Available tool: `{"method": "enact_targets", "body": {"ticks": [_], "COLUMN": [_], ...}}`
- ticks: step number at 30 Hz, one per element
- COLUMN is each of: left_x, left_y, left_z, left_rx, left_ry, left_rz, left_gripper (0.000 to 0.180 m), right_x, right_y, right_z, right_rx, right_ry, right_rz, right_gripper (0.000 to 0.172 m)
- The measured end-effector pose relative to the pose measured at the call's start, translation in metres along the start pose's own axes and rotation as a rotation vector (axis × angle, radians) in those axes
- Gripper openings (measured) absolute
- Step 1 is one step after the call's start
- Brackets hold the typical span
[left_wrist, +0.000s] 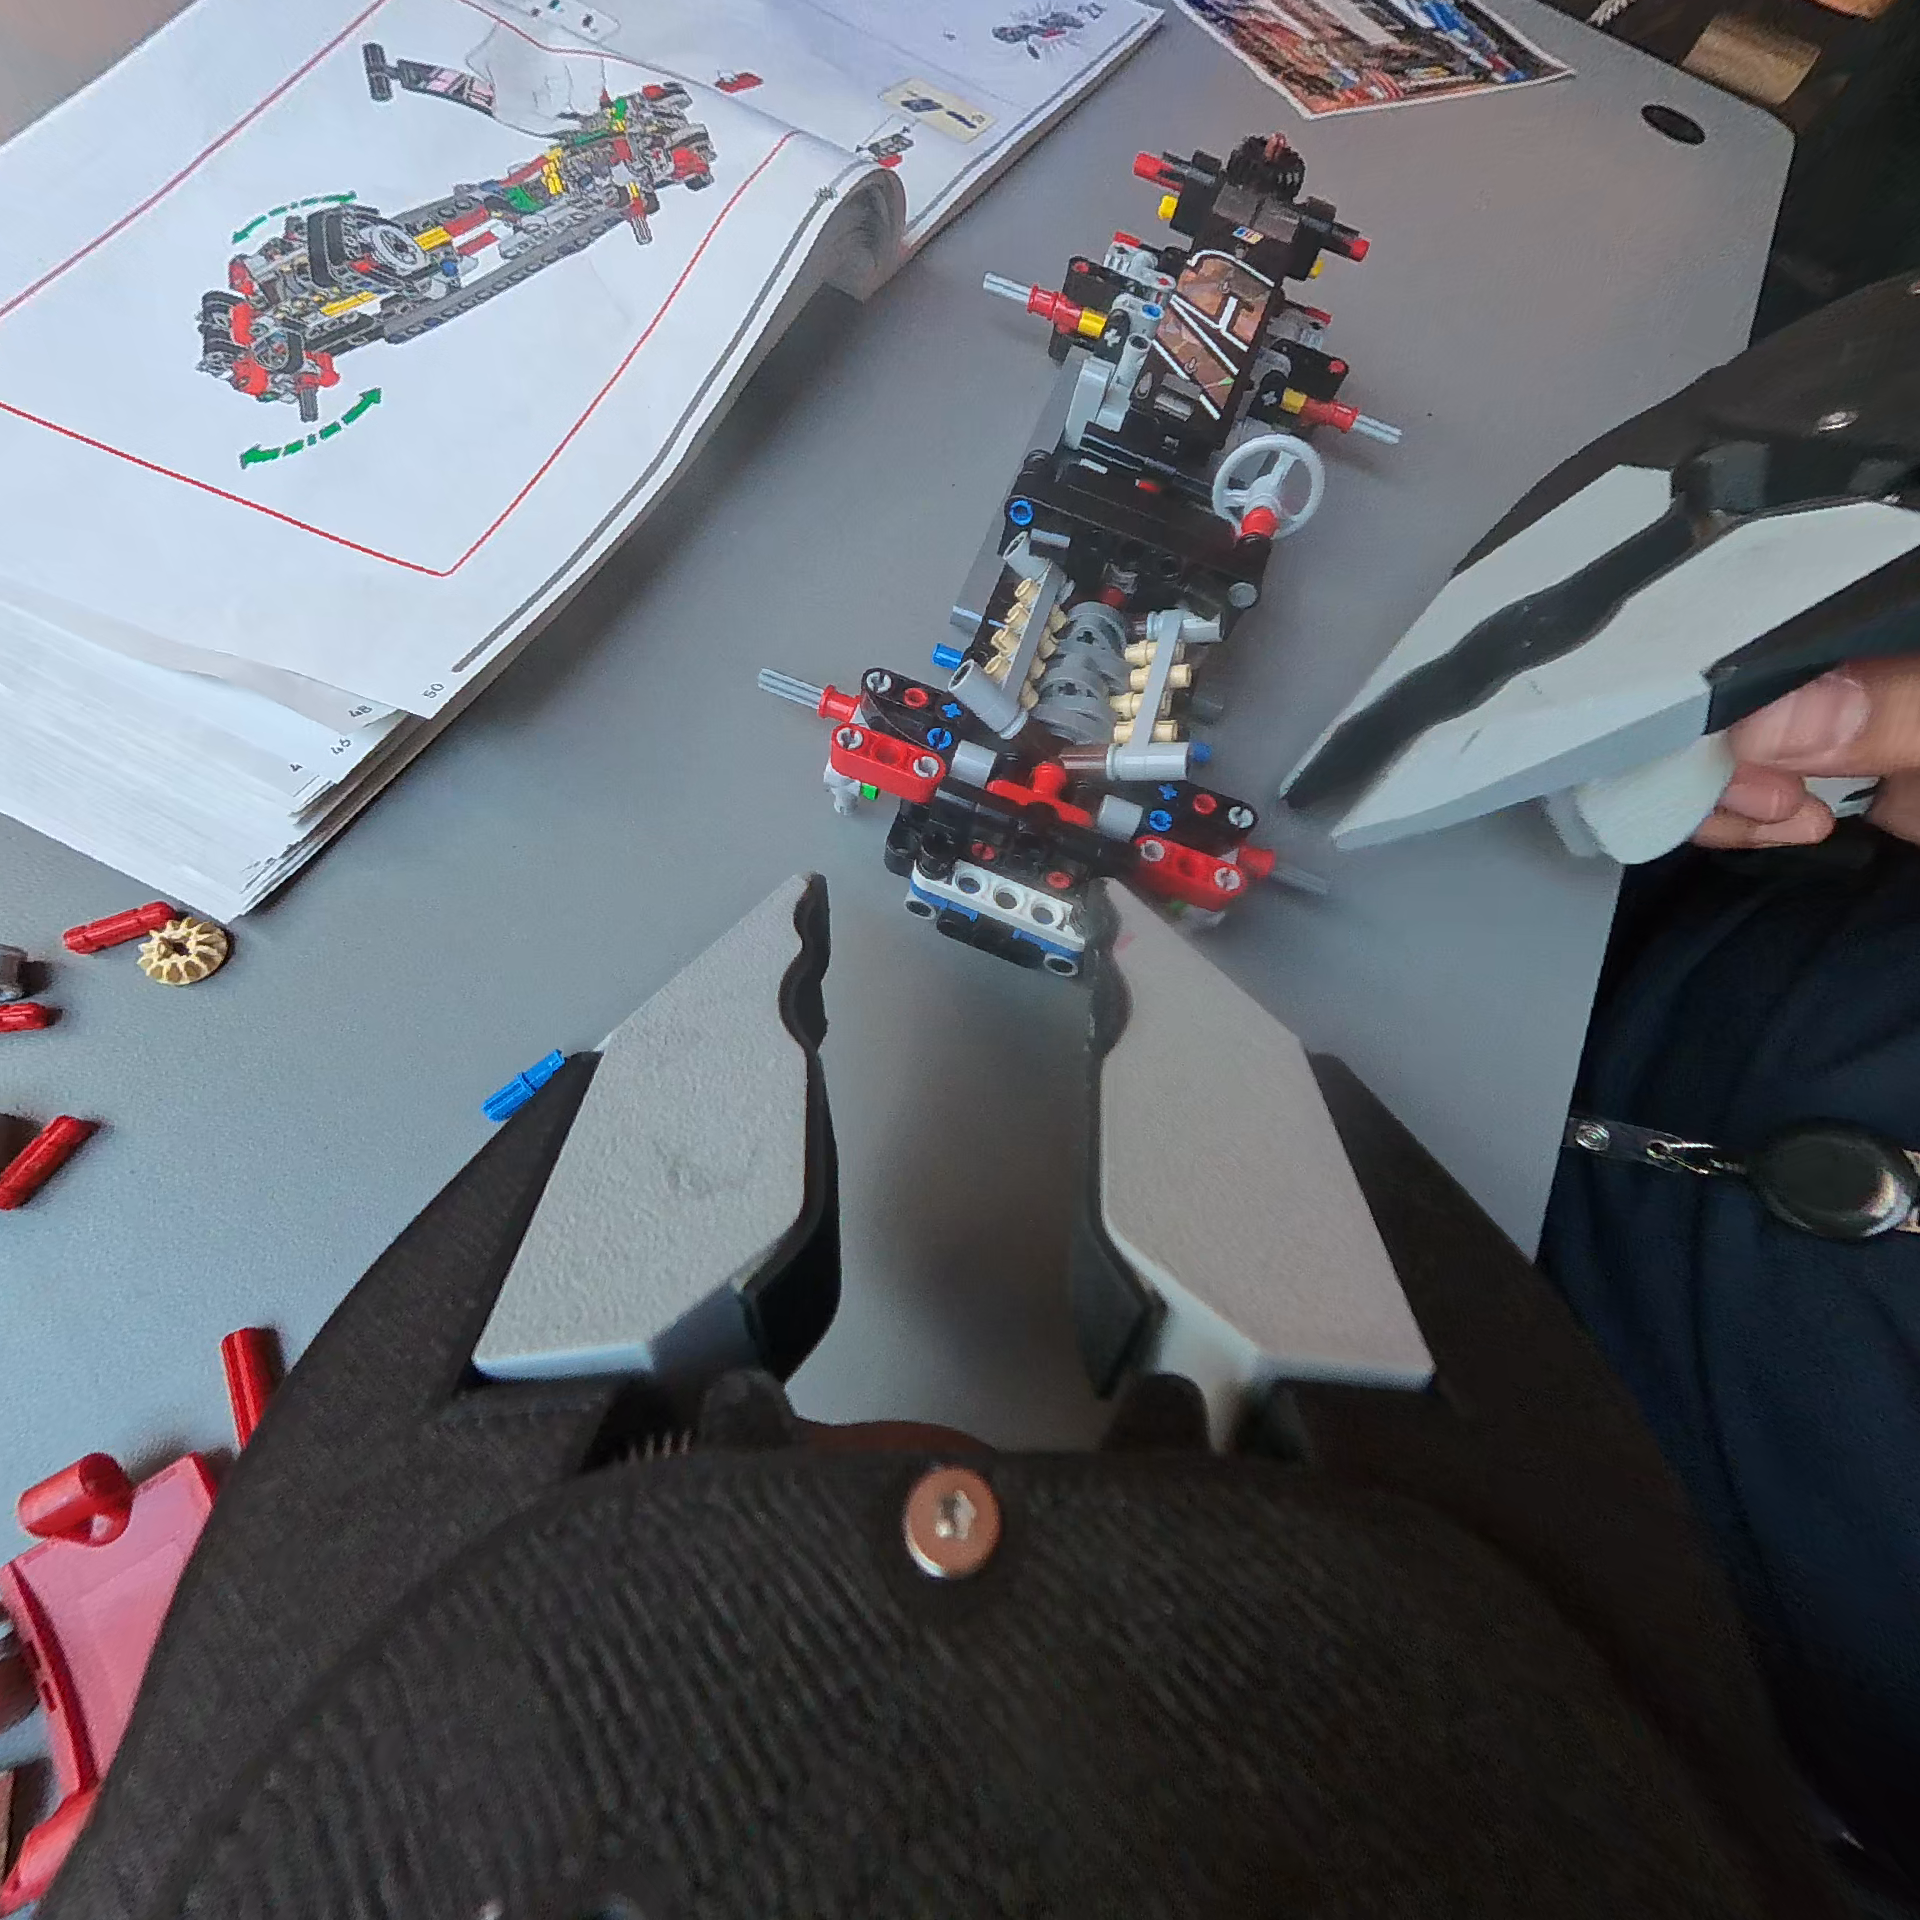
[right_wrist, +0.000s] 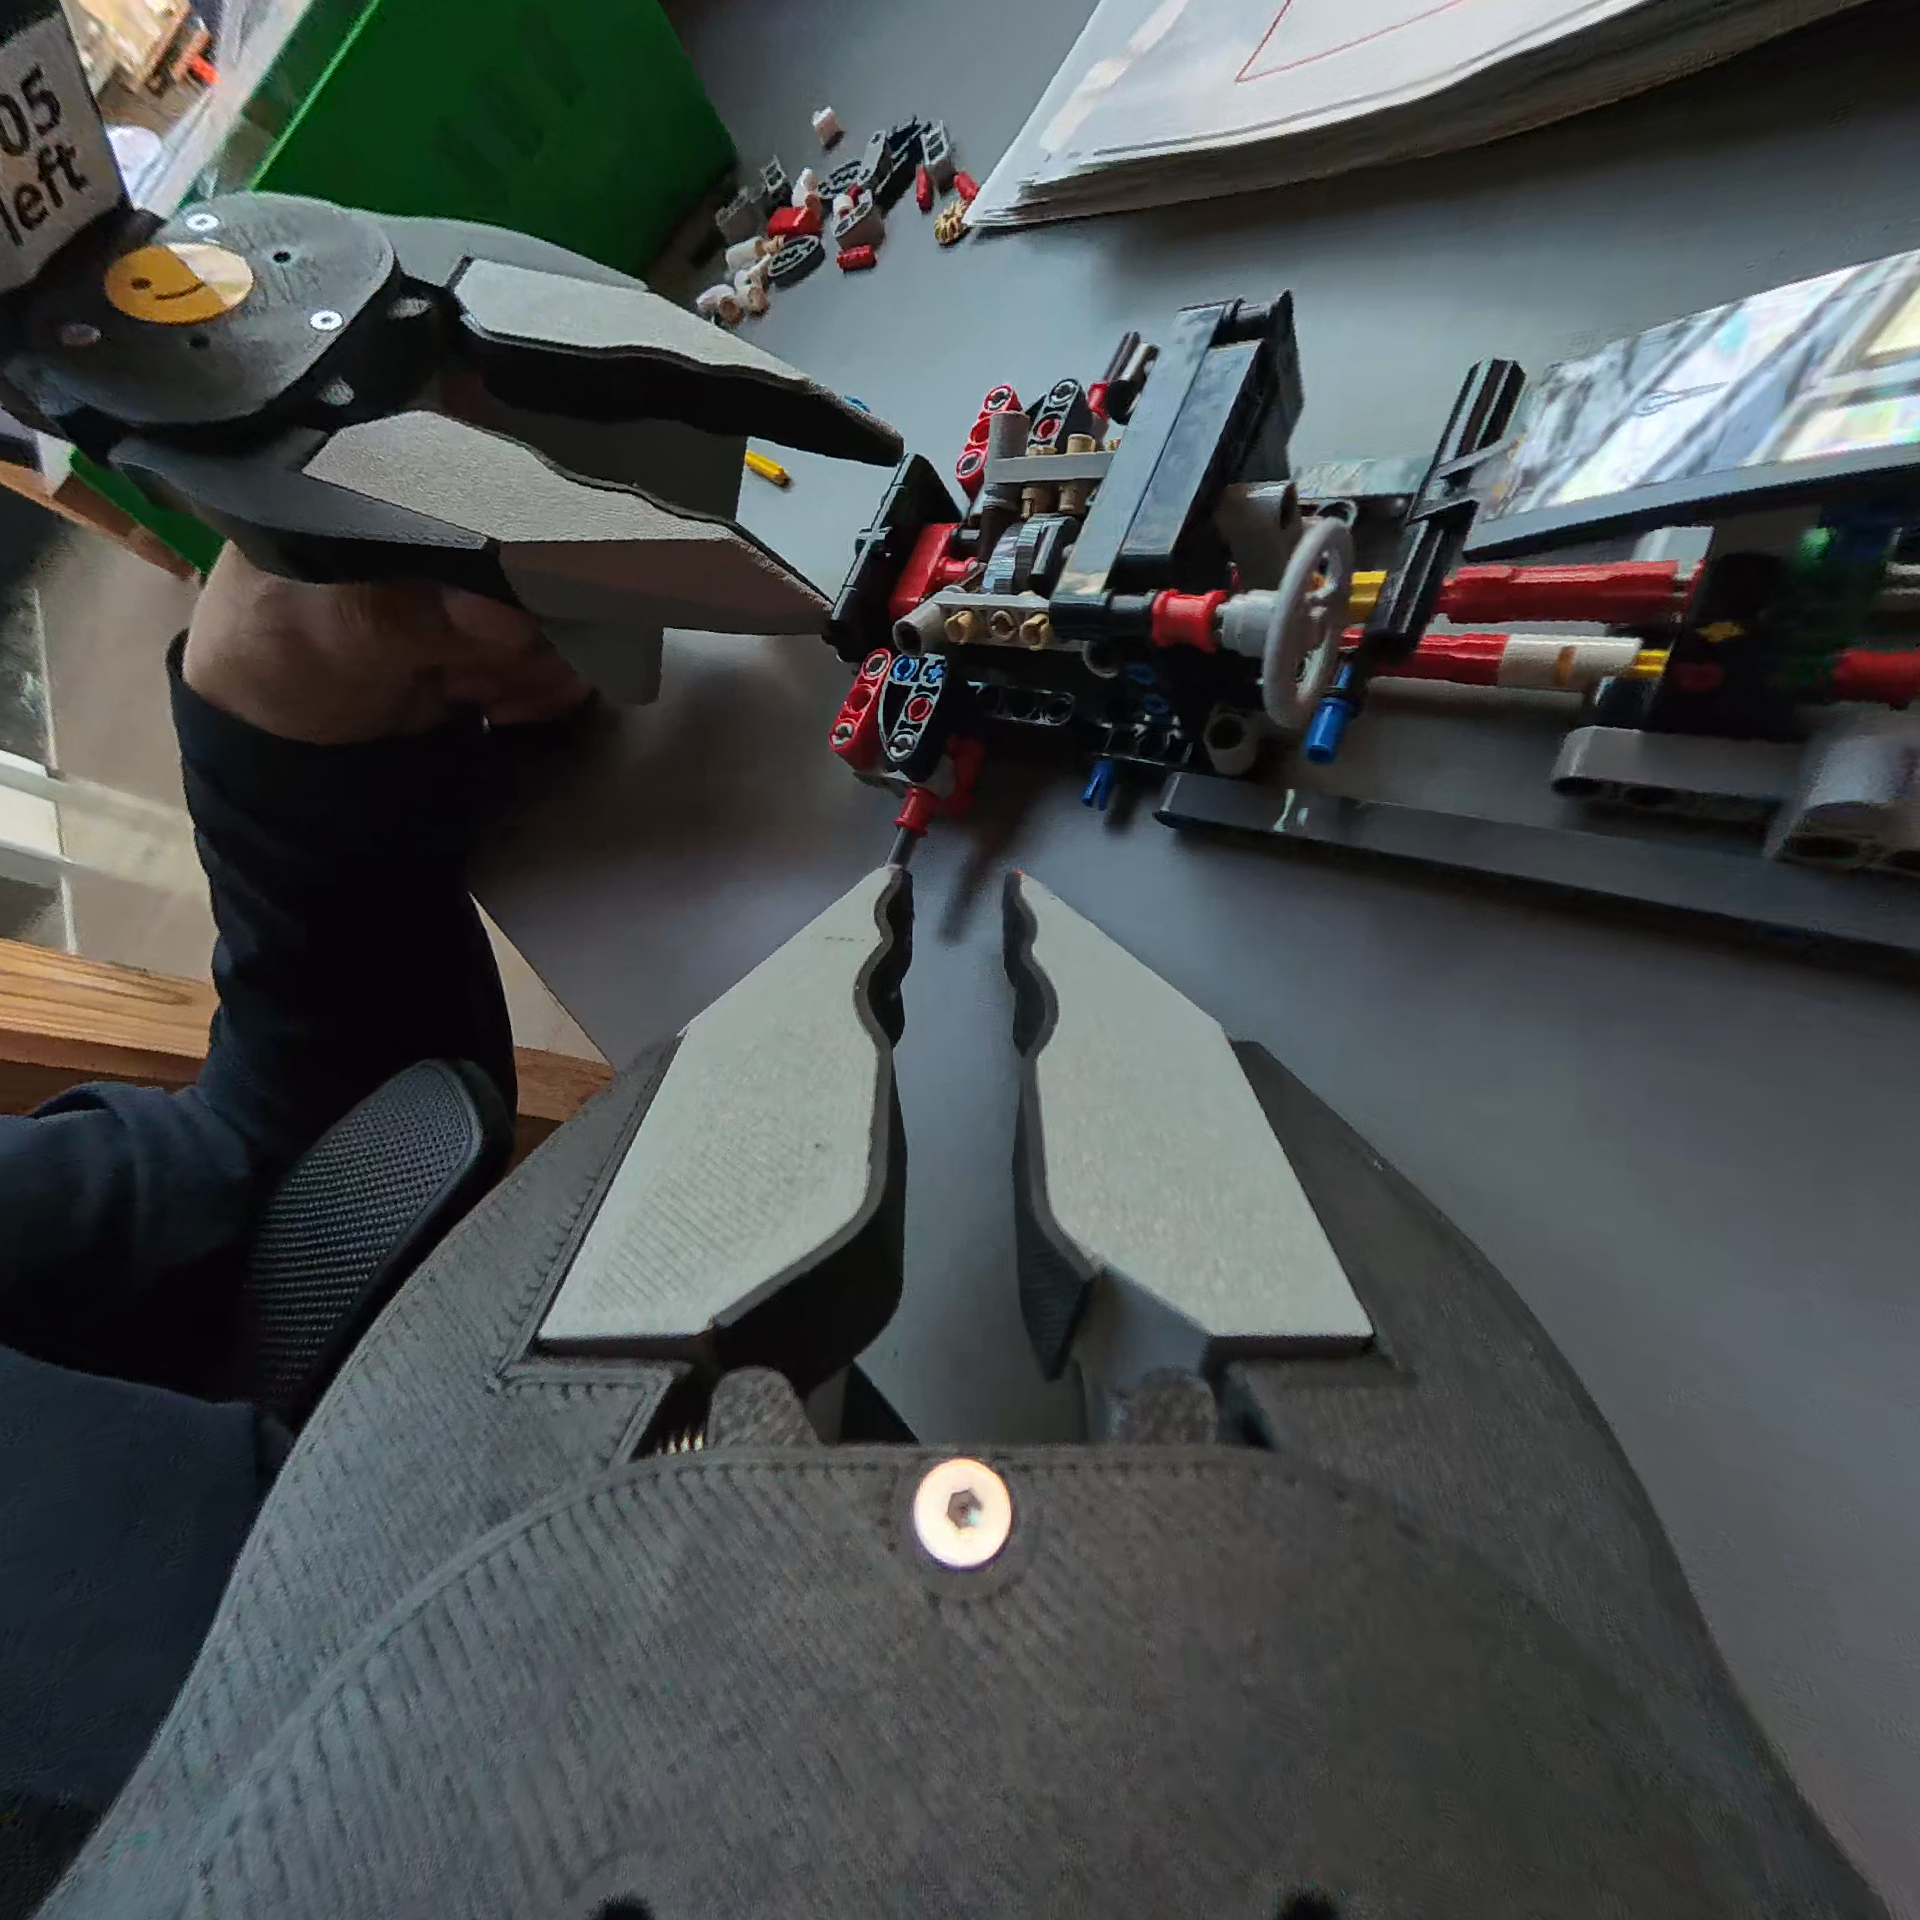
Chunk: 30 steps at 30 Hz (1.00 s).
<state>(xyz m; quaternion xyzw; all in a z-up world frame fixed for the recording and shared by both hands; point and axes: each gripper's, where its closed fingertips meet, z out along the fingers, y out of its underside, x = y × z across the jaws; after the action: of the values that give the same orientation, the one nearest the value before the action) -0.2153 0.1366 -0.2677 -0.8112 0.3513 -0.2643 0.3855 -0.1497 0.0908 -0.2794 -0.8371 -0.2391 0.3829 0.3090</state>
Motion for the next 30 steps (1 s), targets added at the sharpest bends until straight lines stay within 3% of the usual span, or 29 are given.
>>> {"method": "enact_targets", "body": {"ticks": [6,13,17,22,30], "left_x": [0.0,0.0,0.0,0.0,0.0], "left_y": [0.0,0.0,0.0,0.0,-0.001], "left_z": [0.0,0.0,0.0,0.0,0.0], "left_rx": [-0.001,0.0,0.001,-0.001,0.0], "left_ry": [0.002,-0.001,0.0,0.003,0.001], "left_rz": [-0.004,-0.001,-0.003,-0.007,-0.004], "left_gripper": [0.047,0.047,0.047,0.047,0.047], "right_x": [-0.008,0.006,-0.004,-0.001,-0.006], "right_y": [-0.003,-0.004,-0.004,-0.002,-0.002], "right_z": [0.008,0.004,0.006,0.008,0.009], "right_rx": [-0.011,-0.021,-0.017,-0.037,-0.036], "right_ry": [-0.007,0.043,-0.006,0.011,-0.016], "right_rz": [-0.057,-0.047,-0.06,-0.049,-0.062], "right_gripper": [0.022,0.012,0.027,0.015,0.021]}}
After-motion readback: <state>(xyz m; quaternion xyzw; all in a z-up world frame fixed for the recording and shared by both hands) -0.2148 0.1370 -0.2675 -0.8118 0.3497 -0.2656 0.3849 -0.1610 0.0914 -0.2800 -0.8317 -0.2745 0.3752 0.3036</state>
